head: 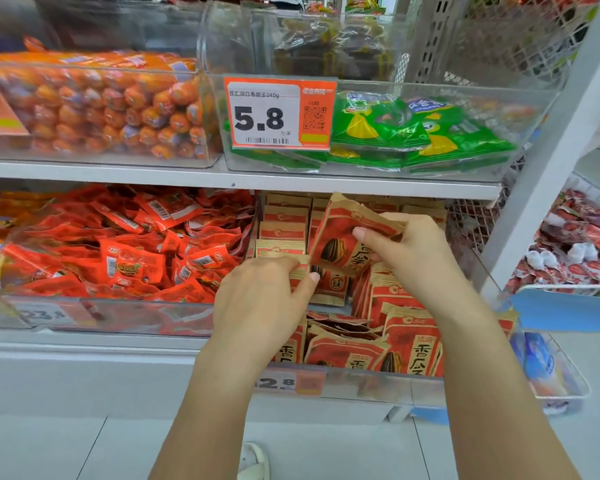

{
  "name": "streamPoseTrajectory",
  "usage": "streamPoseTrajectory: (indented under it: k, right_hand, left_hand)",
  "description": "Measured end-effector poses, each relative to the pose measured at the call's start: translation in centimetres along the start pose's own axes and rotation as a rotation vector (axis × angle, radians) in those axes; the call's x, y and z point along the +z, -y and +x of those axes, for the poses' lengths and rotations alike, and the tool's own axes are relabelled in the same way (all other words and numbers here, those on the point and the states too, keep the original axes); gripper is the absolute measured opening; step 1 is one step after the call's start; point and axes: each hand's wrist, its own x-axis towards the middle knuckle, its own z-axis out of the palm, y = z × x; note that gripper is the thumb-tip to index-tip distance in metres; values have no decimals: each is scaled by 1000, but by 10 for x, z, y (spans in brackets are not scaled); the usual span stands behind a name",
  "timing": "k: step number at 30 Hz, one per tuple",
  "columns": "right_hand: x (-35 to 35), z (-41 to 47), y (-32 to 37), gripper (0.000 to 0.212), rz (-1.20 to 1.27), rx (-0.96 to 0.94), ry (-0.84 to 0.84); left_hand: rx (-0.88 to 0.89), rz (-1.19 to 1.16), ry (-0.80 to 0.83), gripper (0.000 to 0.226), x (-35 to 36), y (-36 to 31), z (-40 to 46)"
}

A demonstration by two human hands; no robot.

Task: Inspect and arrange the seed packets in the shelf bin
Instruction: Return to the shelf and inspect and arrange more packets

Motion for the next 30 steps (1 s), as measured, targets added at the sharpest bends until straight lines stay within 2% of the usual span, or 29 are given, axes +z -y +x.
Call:
streamPoseTrajectory:
  k: [3, 7, 13, 16, 18, 21, 24, 27, 30]
  right_hand:
    - [-2, 1, 7, 12, -59, 7, -23]
    - [-5, 1, 21, 9, -143, 6, 29]
    - [26, 2, 8, 23, -265, 120, 66]
    - [30, 7, 0, 17, -334, 122, -50]
    - [30, 9, -4, 6, -414, 109, -128]
    - [34, 9, -10, 19, -509, 110, -144]
    - [35, 10, -12, 22, -537, 113, -125]
    - [34, 10, -10, 38, -566, 101, -120]
    - [34, 10, -9, 37, -649, 89, -62]
  left_hand:
    - [-2, 7, 1, 47, 1, 0, 0]
    - [-1, 13, 9, 46, 1, 1, 1]
    - [6, -4, 3, 46, 2, 4, 0]
    - [4, -11, 0, 47, 3, 5, 1]
    - [2, -15, -3, 48, 3, 5, 1]
    - [4, -15, -7, 47, 3, 4, 2]
    - [4, -11, -7, 48, 3, 4, 2]
    - [-1, -14, -5, 48, 3, 4, 2]
    - [-1, -14, -3, 48, 3, 3, 2]
